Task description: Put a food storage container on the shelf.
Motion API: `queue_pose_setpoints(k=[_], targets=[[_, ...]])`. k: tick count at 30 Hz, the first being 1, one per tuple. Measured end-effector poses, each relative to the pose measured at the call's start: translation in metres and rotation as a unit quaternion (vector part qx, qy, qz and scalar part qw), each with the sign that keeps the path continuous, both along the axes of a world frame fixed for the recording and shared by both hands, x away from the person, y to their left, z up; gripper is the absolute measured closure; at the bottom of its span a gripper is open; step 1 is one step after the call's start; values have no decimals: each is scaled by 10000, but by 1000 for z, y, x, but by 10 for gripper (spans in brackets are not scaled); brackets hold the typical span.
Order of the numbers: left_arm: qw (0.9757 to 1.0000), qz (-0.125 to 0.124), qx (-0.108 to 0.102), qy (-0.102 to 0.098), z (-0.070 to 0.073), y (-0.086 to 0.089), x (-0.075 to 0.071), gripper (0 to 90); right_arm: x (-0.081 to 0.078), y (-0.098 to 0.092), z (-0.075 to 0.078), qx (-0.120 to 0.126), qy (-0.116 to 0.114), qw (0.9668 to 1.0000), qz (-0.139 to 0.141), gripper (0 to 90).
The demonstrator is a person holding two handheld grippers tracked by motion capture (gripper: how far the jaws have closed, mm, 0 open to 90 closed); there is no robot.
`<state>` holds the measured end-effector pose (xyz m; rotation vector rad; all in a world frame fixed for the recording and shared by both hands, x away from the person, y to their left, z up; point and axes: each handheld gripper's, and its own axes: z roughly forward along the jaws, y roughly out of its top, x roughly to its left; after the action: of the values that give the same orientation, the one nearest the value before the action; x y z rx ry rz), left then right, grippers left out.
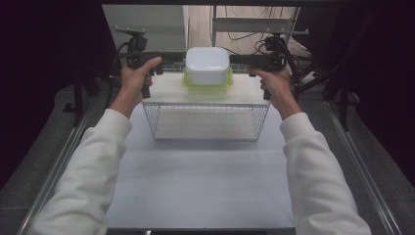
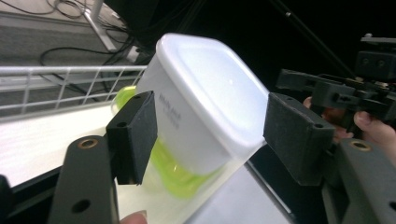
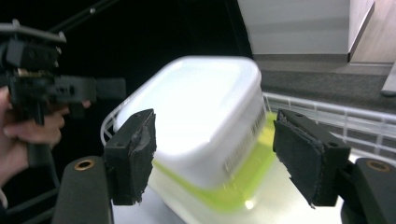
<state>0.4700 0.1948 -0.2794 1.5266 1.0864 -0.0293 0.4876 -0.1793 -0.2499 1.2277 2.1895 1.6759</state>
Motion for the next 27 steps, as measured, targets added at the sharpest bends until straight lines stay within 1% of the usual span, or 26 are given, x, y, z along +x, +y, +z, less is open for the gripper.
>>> queue_pose_setpoints(k=[2,4,5,7,11,13,14,15,16,17,18,21,22,23,25,27], targets=[[10000,-79,-36,-31,-3,2,-9,332,-9,-8,-4,-76,-73,9999,86,292],[9999,-162,18,-52,-7,3,-18,317,-18,-16,-9,-153,-100,9997,157,292],[9998,-194,3,-28,-9,5,-22,319,-22,-19,-12,-201,-103,9996,180,292],[9997,-199,118,-39,-15,8,-31,318,-32,-26,-17,-261,-114,9993,257,289],[9994,-222,226,-146,-25,11,-53,318,-51,-36,-27,-304,-216,9986,372,287],[9991,-273,283,-128,-32,11,-65,316,-60,-41,-35,-326,-226,9984,412,287],[9990,-287,303,-155,-36,11,-70,316,-64,-43,-40,-356,-206,9983,415,285],[9987,-278,367,-198,-39,12,-76,315,-69,-45,-45,-398,-218,9980,431,285],[9983,-266,442,-263,-43,14,-82,315,-73,-47,-50,-429,-236,9979,415,285],[9982,-256,470,-283,-48,15,-88,315,-77,-50,-54,-451,-237,9979,403,285],[9982,-247,477,-282,-53,17,-93,314,-81,-53,-59,-461,-250,9979,384,285],[9988,-204,397,-215,-70,25,-110,314,-95,-63,-74,-365,-237,9984,363,285],[9988,-188,392,-226,-76,27,-115,313,-99,-67,-80,-338,-227,9984,381,285],[9988,-189,408,-213,-81,29,-120,314,-103,-70,-85,-346,-188,9985,387,285],[9985,-183,458,-215,-90,31,-131,314,-111,-76,-96,-373,-182,9984,381,285],[9984,-184,505,-202,-100,32,-142,314,-119,-83,-106,-327,-127,9987,358,285]])
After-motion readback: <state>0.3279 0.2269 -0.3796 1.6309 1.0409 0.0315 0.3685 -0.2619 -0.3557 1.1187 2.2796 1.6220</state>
